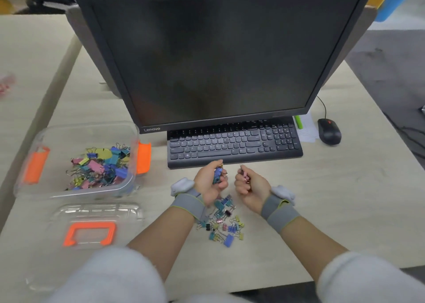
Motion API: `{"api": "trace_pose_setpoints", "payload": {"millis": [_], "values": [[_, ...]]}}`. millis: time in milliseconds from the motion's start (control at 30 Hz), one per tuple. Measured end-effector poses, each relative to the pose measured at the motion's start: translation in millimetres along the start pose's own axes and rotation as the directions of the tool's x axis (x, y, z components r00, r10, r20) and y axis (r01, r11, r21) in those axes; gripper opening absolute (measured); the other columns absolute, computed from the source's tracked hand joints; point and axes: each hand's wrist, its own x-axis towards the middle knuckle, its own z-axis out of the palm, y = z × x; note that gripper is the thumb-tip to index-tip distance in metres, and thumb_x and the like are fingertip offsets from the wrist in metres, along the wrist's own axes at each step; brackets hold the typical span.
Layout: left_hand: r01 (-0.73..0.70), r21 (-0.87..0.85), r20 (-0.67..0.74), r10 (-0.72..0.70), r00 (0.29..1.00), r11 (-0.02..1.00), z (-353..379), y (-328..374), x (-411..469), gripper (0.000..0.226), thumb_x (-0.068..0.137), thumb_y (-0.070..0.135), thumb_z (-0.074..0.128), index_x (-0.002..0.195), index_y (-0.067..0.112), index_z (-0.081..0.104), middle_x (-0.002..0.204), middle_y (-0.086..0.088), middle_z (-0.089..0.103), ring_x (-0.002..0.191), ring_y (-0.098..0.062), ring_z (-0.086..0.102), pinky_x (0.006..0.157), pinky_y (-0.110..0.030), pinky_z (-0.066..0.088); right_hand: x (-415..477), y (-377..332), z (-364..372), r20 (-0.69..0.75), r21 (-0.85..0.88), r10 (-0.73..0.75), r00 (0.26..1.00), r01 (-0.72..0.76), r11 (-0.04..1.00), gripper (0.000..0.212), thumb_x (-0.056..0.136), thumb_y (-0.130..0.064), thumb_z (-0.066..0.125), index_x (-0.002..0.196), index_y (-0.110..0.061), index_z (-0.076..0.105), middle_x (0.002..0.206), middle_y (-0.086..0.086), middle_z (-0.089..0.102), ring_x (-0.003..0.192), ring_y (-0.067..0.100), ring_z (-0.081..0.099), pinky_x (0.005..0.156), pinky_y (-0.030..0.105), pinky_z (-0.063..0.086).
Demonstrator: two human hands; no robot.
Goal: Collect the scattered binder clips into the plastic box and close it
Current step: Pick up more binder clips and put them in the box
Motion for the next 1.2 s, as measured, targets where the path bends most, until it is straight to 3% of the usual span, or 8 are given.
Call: {"api": "trace_pose_setpoints", "payload": {"millis": [400,533,633,767,933,1033,1100,1200], "values": [[-0.268,0.182,-0.085,0.286,0.954,0.946,-46,103,-58,0.025,0.095,0.017,0.044,0.073,0.009,0.054,0.059,-0.005,0.056,0.038,-0.01,0.049,0.031,-0.013,0.038,5,44,159,-0.061,-0.308,-0.16,0.985,0.133,0.942,0.031,0.095,-0.009,0.04,0.067,-0.003,0.05,0.044,0.011,0.055,0.026,0.013,0.048,0.028,0.015,0.039],[-0.321,0.31,-0.119,0.371,0.921,0.895,-80,145,-78,0.012,0.092,0.011,0.047,0.083,0.01,0.056,0.074,-0.005,0.053,0.051,-0.009,0.057,0.052,-0.021,0.05,13,68,211,-0.001,-0.457,-0.185,0.983,0.164,0.874,0.032,0.093,-0.003,0.042,0.062,-0.005,0.049,0.049,0.012,0.053,0.025,0.01,0.046,0.032,0.017,0.043],[-0.352,0.277,-0.12,0.396,0.911,0.894,-111,172,-87,0.017,0.091,0.002,0.043,0.078,0.003,0.054,0.071,-0.012,0.048,0.047,-0.014,0.049,0.048,-0.023,0.043,21,90,241,0.068,-0.533,-0.143,0.987,0.157,0.832,0.032,0.094,-0.001,0.037,0.064,-0.006,0.047,0.045,0.01,0.052,0.023,0.006,0.045,0.035,0.019,0.043],[-0.304,0.434,-0.213,0.424,0.88,0.848,-158,198,-90,0.012,0.093,0.015,0.048,0.092,0.006,0.056,0.081,-0.009,0.055,0.067,-0.021,0.054,0.067,-0.033,0.049,31,124,273,0.107,-0.596,-0.049,0.993,0.104,0.797,0.031,0.1,-0.014,0.032,0.074,-0.008,0.047,0.063,0.008,0.05,0.029,0.005,0.05,0.036,0.019,0.045],[-0.229,0.547,-0.335,0.462,0.821,0.805,-205,218,-94,0.031,0.097,0.029,0.041,0.093,0.002,0.057,0.079,-0.015,0.058,0.068,-0.029,0.057,0.064,-0.035,0.05,48,168,297,0.107,-0.648,0.076,0.991,0.011,0.762,0.027,0.101,-0.026,0.035,0.1,-0.002,0.048,0.078,0.012,0.053,0.067,0.022,0.057,0.071,0.037,0.054],[-0.172,0.584,-0.388,0.459,0.799,0.793,-227,224,-95,0.046,0.098,0.041,0.035,0.099,0.002,0.058,0.1,-0.017,0.057,0.091,-0.03,0.056,0.086,-0.043,0.05,52,185,306,0.114,-0.663,0.162,0.98,-0.046,0.747,0.043,0.1,-0.038,0.032,0.109,0.0,0.05,0.078,0.006,0.054,0.068,0.018,0.055,0.082,0.038,0.05],[-0.152,0.618,-0.424,0.49,0.761,0.771,-235,226,-96,0.055,0.096,0.048,0.032,0.111,0.002,0.059,0.113,-0.016,0.059,0.106,-0.031,0.056,0.098,-0.043,0.047,56,190,308,0.124,-0.7,0.228,0.966,-0.078,0.71,0.064,0.098,-0.049,0.029,0.127,0.005,0.046,0.109,0.007,0.06,0.1,0.029,0.061,0.101,0.04,0.043],[-0.15,0.658,-0.427,0.53,0.733,0.738,-239,227,-97,0.064,0.095,0.053,0.03,0.136,0.006,0.043,0.135,-0.011,0.054,0.126,-0.028,0.049,0.11,-0.041,0.034,59,190,309,0.145,-0.747,0.326,0.934,-0.112,0.655,0.08,0.093,-0.062,0.021,0.138,0.003,0.037,0.149,0.014,0.035,0.141,0.035,0.023,0.116,0.05,0.021]]}}
